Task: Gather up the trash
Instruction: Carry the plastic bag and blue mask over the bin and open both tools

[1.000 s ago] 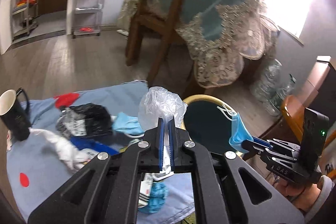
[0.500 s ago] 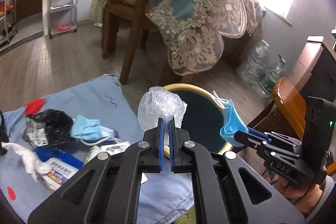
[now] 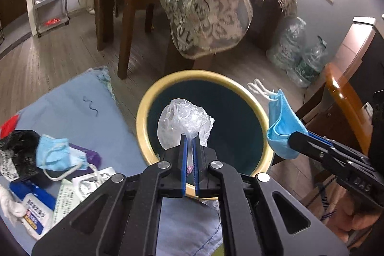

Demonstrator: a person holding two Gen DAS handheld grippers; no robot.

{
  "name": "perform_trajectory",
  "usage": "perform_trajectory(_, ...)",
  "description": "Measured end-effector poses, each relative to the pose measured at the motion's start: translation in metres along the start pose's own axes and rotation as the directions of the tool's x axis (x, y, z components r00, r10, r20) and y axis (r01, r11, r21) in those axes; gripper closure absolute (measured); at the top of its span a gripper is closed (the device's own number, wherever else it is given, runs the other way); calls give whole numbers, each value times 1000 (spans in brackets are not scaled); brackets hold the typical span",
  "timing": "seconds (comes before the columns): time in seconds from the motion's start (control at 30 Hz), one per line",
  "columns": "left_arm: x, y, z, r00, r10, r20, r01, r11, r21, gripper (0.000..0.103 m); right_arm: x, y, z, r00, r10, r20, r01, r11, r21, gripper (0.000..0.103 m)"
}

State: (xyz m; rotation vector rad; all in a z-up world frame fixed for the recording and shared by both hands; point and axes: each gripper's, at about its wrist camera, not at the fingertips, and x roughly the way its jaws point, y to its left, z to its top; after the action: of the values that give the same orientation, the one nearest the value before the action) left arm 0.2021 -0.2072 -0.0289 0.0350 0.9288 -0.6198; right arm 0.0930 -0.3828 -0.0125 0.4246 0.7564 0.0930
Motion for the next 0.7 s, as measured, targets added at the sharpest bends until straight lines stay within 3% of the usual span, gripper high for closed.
perform_trajectory(0.13,12,0,-4,1000,-7,-30,7,1000,-11,99,7,-4,0,1000,-13,-18,13,1000,10,88)
perform_trajectory(0.27,15,1,-5,999,-13,-42,12,1000,-22,86,13,-8,0,999,-13,-38,14,1000,27,88)
perform_trajectory(0.33,13,1,-6,999,-13,-33,12,1000,-25,61,15,-8,0,999,-17,-45,18,999,26,88)
perform_trajectory(0.4,8,2,-6,1000,-13,-12,13,999,-32,47,17,-8,-1,998,-22,-52,23,999,25,88)
perform_trajectory(0.7,-20,14,-8,999,20,35,-19,999,-40,40,31,-5,-3,995,-48,-87,49,999,10,87)
